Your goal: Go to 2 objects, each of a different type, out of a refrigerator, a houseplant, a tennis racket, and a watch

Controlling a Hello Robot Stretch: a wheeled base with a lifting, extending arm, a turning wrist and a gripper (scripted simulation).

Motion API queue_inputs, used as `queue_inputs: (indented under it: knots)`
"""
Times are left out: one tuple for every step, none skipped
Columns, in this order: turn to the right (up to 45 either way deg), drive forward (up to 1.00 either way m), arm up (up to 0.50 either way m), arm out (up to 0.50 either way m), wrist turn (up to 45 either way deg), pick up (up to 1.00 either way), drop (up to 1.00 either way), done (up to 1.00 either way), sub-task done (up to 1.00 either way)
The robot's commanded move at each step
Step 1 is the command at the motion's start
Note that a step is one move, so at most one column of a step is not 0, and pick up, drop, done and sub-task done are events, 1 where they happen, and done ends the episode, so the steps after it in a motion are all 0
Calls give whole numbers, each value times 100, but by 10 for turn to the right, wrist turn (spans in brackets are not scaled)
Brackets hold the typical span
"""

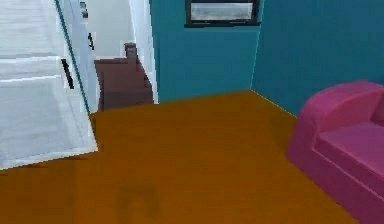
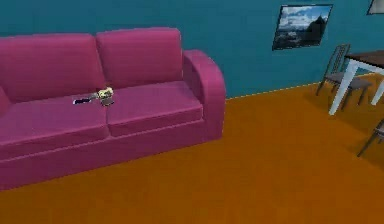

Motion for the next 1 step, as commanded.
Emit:
queue_inputs:
  knots:
    - [-180, 0, 0, 0, 0, 0, 0, 0, 0]
